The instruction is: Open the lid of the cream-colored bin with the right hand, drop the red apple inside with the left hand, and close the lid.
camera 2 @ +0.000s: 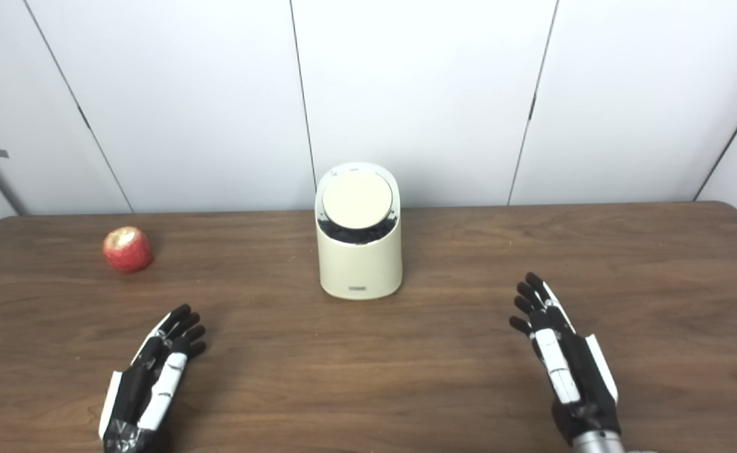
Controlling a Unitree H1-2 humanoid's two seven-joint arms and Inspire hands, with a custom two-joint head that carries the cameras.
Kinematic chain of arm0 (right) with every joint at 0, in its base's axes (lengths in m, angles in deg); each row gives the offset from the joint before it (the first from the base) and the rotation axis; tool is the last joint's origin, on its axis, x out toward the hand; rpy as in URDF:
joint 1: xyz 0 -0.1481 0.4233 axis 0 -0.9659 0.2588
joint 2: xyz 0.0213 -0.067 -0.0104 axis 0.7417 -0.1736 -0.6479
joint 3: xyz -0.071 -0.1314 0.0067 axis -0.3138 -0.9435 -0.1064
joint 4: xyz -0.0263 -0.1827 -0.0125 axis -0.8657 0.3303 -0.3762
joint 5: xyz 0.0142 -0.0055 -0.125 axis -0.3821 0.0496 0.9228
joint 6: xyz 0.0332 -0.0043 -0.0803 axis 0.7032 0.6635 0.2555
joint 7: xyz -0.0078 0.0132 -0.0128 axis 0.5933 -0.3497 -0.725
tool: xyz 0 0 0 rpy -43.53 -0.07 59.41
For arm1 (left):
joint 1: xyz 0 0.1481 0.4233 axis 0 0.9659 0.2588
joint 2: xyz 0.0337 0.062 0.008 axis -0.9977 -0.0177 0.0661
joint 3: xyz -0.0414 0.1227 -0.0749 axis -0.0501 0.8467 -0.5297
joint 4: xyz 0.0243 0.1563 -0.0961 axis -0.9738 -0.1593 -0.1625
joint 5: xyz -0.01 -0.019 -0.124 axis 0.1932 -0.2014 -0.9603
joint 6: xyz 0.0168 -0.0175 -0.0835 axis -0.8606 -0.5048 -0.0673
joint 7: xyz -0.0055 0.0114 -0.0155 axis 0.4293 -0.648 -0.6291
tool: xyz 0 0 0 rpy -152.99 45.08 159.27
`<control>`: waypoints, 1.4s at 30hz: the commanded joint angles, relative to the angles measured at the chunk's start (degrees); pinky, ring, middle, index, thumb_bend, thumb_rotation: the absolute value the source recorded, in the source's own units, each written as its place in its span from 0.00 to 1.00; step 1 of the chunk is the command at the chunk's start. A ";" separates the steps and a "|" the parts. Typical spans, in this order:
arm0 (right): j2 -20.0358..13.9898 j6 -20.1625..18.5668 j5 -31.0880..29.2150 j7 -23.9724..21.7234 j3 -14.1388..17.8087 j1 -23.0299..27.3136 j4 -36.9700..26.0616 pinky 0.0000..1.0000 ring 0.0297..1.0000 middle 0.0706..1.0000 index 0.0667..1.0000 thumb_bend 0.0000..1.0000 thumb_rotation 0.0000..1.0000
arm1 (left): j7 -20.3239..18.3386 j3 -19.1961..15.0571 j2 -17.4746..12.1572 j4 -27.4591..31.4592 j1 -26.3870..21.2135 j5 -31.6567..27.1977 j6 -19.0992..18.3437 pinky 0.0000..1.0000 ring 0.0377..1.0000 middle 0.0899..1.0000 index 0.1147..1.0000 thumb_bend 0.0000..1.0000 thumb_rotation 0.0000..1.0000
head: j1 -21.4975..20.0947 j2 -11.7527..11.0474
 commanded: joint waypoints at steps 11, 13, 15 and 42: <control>-0.02 -0.36 -0.04 -0.31 0.33 0.44 -3.11 0.85 0.91 0.92 0.93 0.56 0.88 | 0.06 0.13 0.79 2.03 2.82 0.42 0.76 0.84 0.84 0.84 0.86 0.51 0.55 | -0.48 0.19; 0.13 -0.59 -0.02 -0.26 0.30 0.41 -3.18 0.85 0.91 0.92 0.93 0.56 0.88 | 0.05 0.06 0.73 1.95 2.80 0.47 0.89 0.84 0.85 0.84 0.86 0.51 0.55 | -0.75 -0.01; 0.26 -0.99 0.11 -0.18 0.21 0.40 -3.47 0.85 0.91 0.92 0.93 0.56 0.88 | 0.01 0.04 0.68 1.95 2.83 0.48 0.94 0.84 0.84 0.84 0.86 0.52 0.56 | -0.75 -0.17; 2.56 -3.87 12.55 2.35 -3.98 13.69 -0.62 0.77 0.88 0.91 0.94 0.72 0.78 | -0.39 0.21 1.03 -2.49 3.70 0.68 4.93 0.85 0.86 0.86 0.88 0.48 0.53 | -1.06 -9.47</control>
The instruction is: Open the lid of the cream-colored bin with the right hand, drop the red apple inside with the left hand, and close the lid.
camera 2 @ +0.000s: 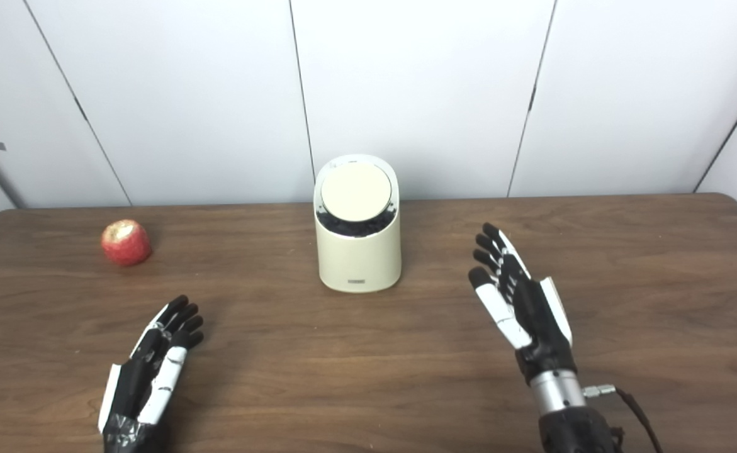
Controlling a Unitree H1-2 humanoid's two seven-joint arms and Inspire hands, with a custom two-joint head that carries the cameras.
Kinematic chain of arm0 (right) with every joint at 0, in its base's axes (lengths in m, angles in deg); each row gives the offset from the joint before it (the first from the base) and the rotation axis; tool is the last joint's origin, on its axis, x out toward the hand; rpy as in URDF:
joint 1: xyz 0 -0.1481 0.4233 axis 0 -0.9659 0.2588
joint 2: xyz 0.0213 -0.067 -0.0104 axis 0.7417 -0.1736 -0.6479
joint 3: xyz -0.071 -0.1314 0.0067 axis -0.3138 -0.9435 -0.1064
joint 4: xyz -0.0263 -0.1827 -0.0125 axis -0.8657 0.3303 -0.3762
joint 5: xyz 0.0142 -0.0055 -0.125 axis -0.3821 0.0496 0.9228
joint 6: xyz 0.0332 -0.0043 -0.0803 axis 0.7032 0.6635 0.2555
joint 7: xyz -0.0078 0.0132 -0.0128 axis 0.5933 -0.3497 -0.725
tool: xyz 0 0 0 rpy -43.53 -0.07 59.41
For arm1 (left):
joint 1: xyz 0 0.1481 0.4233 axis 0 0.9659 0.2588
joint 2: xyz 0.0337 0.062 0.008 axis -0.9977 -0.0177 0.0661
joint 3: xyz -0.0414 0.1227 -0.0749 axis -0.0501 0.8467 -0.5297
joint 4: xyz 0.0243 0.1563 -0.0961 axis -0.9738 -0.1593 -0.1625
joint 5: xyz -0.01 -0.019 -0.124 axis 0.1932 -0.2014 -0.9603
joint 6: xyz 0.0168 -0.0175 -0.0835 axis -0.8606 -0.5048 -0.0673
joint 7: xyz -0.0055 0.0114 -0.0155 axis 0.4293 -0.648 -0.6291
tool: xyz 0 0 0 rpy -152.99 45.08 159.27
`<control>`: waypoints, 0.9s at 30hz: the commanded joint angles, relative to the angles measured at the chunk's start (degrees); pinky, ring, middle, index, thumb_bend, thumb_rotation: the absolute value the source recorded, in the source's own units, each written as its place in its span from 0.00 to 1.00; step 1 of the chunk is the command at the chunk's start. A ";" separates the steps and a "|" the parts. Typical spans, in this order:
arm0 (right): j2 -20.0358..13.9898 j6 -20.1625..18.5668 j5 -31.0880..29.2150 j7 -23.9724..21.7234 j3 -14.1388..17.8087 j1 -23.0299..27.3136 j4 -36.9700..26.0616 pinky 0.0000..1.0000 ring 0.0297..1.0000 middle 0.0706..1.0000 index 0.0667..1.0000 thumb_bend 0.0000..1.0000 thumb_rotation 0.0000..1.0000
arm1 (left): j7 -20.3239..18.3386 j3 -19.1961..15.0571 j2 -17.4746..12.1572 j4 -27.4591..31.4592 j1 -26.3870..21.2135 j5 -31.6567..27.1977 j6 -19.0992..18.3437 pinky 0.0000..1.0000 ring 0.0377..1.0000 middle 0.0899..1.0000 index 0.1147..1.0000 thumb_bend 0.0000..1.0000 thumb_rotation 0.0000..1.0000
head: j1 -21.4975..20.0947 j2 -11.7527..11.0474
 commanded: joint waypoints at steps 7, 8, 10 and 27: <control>-0.75 -0.25 9.02 3.03 -1.45 11.37 4.06 0.72 0.85 0.87 0.92 0.82 0.80 | -0.10 0.28 1.33 -2.00 3.69 -0.34 2.93 0.86 0.85 0.86 0.88 0.41 0.46 | -0.23 -1.68; -0.47 -0.73 9.86 3.42 -1.66 12.53 4.67 0.73 0.85 0.87 0.92 0.83 0.78 | -0.14 0.30 1.30 -2.02 3.74 -0.37 2.94 0.86 0.86 0.86 0.89 0.40 0.46 | -0.23 -1.68; 0.21 -1.49 10.80 4.20 -1.93 14.67 6.03 0.76 0.86 0.87 0.91 0.85 0.76 | -0.39 0.40 1.17 -2.27 3.74 -0.53 3.40 0.87 0.86 0.87 0.89 0.39 0.46 | -0.25 -2.14; 0.71 -2.54 17.11 6.50 -7.01 29.86 19.93 0.77 0.88 0.89 0.94 0.89 0.40 | -0.44 0.80 1.85 -2.28 4.13 -0.83 3.87 0.89 0.88 0.88 0.90 0.39 0.45 | -0.11 -2.07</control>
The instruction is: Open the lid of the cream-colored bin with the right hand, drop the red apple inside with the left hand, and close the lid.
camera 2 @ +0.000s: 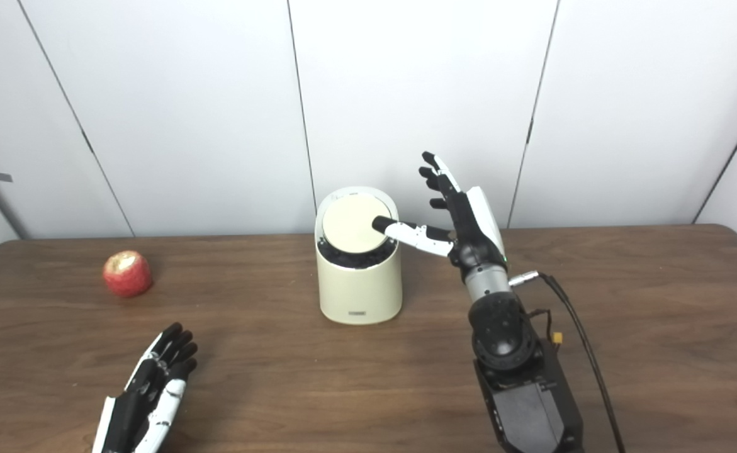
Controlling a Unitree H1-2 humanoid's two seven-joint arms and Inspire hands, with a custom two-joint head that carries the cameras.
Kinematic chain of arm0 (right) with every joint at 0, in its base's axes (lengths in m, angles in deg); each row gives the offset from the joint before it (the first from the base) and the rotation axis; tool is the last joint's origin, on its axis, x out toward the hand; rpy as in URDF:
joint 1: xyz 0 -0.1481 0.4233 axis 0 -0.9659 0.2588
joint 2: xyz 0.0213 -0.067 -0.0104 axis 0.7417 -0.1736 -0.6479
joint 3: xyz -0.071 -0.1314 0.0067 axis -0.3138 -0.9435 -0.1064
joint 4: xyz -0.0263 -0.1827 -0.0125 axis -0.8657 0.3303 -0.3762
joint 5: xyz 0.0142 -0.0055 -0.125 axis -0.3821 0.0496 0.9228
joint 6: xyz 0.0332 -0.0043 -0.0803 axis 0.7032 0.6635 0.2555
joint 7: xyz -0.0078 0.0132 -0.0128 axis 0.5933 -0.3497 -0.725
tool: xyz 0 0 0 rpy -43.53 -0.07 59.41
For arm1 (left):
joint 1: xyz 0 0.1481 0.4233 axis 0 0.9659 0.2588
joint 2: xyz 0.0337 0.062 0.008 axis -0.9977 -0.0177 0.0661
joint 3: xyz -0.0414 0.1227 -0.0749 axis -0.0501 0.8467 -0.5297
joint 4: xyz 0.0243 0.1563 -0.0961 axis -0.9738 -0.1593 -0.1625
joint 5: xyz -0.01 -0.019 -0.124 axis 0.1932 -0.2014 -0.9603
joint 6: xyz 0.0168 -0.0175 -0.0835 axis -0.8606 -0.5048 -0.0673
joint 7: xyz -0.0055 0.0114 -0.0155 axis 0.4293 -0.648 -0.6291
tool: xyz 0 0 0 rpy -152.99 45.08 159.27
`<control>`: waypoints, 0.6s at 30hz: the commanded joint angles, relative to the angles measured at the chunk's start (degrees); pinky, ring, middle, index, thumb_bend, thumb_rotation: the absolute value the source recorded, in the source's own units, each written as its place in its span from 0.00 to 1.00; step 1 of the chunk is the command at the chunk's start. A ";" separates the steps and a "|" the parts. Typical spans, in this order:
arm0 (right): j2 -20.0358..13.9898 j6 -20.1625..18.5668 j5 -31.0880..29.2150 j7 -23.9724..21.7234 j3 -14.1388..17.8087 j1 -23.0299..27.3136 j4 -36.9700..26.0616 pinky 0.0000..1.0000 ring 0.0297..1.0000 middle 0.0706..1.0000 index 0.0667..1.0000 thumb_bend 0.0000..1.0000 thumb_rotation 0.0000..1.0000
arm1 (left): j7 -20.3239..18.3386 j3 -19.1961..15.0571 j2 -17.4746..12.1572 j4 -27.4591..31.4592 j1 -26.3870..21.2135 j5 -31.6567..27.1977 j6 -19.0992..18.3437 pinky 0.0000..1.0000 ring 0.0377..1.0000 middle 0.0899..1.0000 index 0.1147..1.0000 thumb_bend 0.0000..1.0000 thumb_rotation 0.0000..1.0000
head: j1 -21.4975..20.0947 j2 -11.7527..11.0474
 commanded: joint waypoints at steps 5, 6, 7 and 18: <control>-0.18 3.30 2.31 1.92 -1.79 7.27 4.83 0.71 0.85 0.89 0.94 0.91 0.37 | -0.15 0.83 1.61 -2.03 3.95 0.08 1.76 0.89 0.88 0.88 0.90 0.40 0.46 | 0.37 0.24; -0.14 3.47 2.51 2.21 -2.00 7.97 5.89 0.69 0.84 0.90 0.93 0.91 0.38 | -0.19 0.91 1.60 -2.04 3.96 0.17 1.80 0.89 0.88 0.87 0.90 0.40 0.47 | 0.47 0.29; -0.12 3.56 2.76 2.45 -2.22 8.57 6.78 0.67 0.83 0.90 0.93 0.91 0.38 | -0.21 0.99 1.65 -2.03 3.97 0.19 1.89 0.89 0.88 0.87 0.90 0.41 0.48 | 0.51 0.37; -1.67 6.33 6.60 3.24 -5.75 11.95 12.66 0.78 0.88 0.90 0.94 0.93 0.34 | -0.19 1.67 2.01 -1.61 4.04 0.76 1.62 0.89 0.87 0.87 0.91 0.41 0.50 | 1.08 0.84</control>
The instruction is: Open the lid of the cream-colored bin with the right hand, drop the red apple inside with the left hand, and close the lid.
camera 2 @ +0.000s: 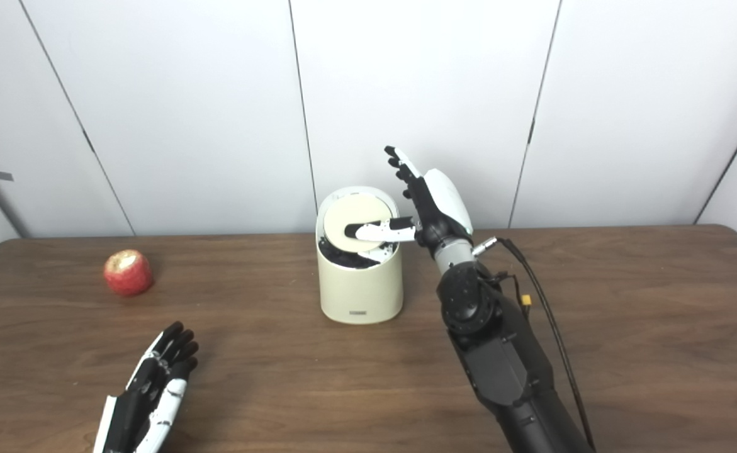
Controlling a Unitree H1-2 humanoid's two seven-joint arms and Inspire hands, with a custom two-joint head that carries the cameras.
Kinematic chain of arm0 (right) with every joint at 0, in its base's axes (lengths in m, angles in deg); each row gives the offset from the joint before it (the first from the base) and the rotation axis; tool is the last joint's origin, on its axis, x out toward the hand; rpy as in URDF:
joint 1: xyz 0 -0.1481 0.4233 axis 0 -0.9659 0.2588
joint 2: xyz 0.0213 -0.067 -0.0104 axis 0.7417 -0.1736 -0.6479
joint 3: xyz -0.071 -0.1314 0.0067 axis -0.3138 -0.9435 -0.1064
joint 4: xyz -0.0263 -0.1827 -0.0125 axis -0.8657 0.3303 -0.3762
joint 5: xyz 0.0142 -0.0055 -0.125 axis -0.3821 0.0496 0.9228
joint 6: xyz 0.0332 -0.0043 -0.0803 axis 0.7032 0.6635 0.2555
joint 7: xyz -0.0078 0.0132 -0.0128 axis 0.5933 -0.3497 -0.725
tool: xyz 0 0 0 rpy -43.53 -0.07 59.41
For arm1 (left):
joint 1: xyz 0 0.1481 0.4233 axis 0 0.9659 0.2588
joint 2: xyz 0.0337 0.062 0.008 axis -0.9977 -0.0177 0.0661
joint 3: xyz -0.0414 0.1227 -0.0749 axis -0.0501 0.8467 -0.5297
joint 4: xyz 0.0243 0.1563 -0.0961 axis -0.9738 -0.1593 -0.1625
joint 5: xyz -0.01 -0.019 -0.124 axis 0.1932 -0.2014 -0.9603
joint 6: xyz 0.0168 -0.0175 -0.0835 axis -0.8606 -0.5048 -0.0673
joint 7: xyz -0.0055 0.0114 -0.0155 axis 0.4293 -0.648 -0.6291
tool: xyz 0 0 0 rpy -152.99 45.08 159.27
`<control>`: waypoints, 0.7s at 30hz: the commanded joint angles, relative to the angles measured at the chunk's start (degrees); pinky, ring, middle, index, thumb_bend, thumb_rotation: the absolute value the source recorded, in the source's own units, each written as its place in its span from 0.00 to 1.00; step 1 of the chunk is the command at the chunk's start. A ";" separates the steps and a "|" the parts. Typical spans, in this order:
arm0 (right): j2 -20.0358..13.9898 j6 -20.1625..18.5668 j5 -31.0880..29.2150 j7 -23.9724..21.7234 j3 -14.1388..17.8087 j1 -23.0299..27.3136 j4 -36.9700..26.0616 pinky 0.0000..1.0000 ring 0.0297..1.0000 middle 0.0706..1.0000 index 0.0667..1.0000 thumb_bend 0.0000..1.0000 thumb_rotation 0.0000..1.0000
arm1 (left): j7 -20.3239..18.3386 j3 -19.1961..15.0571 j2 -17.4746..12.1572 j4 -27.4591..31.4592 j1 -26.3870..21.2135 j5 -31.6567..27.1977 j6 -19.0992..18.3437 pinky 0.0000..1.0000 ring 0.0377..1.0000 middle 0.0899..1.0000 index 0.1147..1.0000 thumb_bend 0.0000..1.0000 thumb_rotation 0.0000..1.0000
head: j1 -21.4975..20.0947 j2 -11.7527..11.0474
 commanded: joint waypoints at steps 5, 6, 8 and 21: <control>-1.27 4.39 2.00 2.18 -0.79 4.48 0.70 0.76 0.87 0.89 0.93 0.93 0.32 | -0.01 1.66 2.32 -1.24 4.19 0.14 1.35 0.88 0.87 0.86 0.90 0.39 0.46 | 0.31 0.59; -1.53 4.61 2.37 2.17 -1.00 4.46 0.69 0.76 0.87 0.89 0.93 0.94 0.32 | 0.04 1.66 2.39 -1.21 4.21 0.01 1.34 0.88 0.87 0.86 0.90 0.39 0.45 | 0.28 0.75; -2.20 4.82 3.35 1.97 -1.66 4.38 0.51 0.76 0.86 0.89 0.93 0.95 0.32 | 0.11 1.64 2.41 -1.24 4.19 -0.09 1.32 0.89 0.87 0.86 0.89 0.39 0.44 | 0.28 0.75; -5.83 6.14 9.25 0.91 -6.09 3.90 -0.69 0.82 0.89 0.90 0.94 0.96 0.27 | 0.69 1.08 2.31 -1.55 3.66 -0.05 1.89 0.87 0.86 0.85 0.88 0.41 0.46 | -0.12 1.89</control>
